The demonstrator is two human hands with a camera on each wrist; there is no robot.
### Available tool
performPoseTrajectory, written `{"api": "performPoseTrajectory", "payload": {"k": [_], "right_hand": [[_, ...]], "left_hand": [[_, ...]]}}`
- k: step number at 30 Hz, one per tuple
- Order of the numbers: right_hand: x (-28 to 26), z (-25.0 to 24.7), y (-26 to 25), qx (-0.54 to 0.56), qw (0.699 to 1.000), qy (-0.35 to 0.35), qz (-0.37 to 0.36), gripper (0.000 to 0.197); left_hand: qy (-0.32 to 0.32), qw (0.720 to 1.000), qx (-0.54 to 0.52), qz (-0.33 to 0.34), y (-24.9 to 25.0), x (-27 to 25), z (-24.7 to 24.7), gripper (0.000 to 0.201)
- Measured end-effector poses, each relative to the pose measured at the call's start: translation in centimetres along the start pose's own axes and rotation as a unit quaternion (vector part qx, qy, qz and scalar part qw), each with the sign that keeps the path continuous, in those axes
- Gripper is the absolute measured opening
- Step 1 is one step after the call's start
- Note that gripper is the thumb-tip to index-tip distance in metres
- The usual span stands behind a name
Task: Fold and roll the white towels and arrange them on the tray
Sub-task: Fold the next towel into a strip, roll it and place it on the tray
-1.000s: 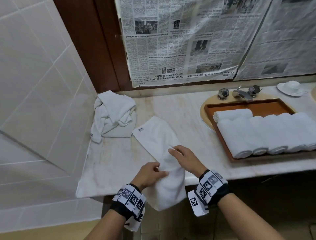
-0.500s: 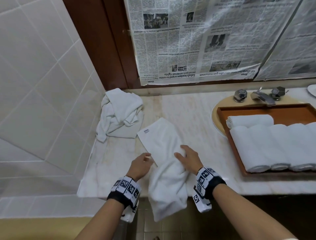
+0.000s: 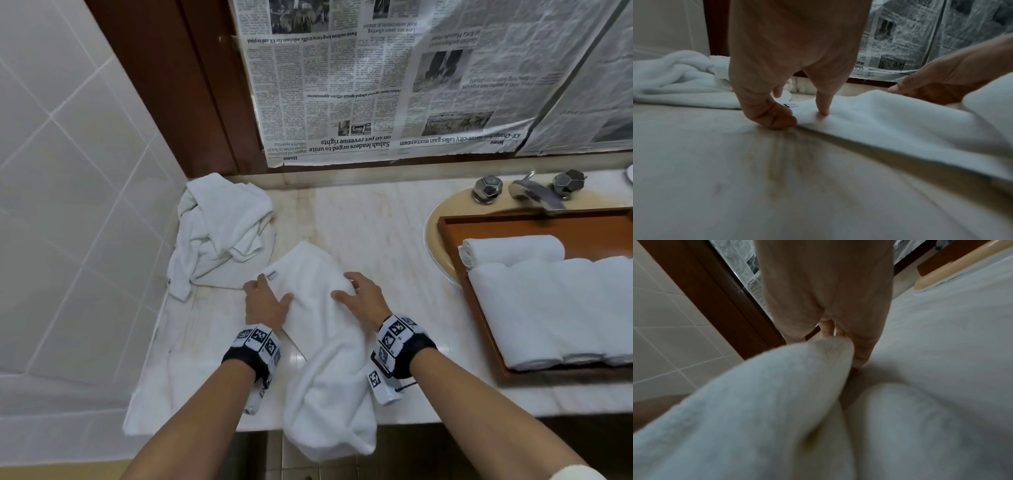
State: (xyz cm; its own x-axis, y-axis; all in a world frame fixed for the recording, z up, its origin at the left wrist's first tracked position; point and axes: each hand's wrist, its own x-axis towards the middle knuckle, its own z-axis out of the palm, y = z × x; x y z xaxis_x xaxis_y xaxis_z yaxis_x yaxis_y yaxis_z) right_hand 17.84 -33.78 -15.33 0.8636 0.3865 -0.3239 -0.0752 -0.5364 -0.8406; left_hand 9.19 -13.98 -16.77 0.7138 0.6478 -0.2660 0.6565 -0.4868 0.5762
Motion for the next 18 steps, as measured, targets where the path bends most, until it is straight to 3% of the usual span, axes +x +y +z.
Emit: {"api": "performPoseTrajectory", "payload": {"k": [4, 7, 10, 12, 13, 15, 18], "right_hand": [[0.0, 0.2, 0.1, 0.043, 0.997, -0.061, -0.004, 0.022], [-0.5, 0.0, -0.3, 0.072, 0.991, -0.115, 0.001, 0.041], [-0.4, -0.3, -0.7, 0.055, 0.997, -0.052, -0.011, 0.042], [-0.3, -0.2, -1.0, 0.089, 0.996, -0.024, 0.001, 0.015], [-0.4, -0.2, -1.1, 0.126, 0.991, -0.043, 0.014, 0.019], [-0.8, 0.3, -1.1, 0.174, 0.979, -0.097, 0.035, 0.048], [-1.8, 1.5, -1.0, 0.145, 0.974, -0.172, 0.03, 0.063]], "left_hand": [[-0.041, 0.999, 0.011, 0.006, -0.2, 1.2, -0.2, 0.054], [-0.057, 0.998, -0.002, 0.035, -0.6, 0.9, -0.5, 0.033], [-0.087, 0.992, -0.082, 0.051, -0.8, -0.8, -0.8, 0.018], [-0.121, 0.983, -0.135, 0.034, -0.9, -2.2, -1.2, 0.015], [-0.135, 0.977, -0.16, 0.029, -1.1, -2.5, -1.3, 0.014], [-0.157, 0.961, -0.225, 0.026, -1.4, -3.2, -1.4, 0.022], [-0.177, 0.938, -0.297, 0.004, -1.6, -4.5, -1.7, 0.049]]}}
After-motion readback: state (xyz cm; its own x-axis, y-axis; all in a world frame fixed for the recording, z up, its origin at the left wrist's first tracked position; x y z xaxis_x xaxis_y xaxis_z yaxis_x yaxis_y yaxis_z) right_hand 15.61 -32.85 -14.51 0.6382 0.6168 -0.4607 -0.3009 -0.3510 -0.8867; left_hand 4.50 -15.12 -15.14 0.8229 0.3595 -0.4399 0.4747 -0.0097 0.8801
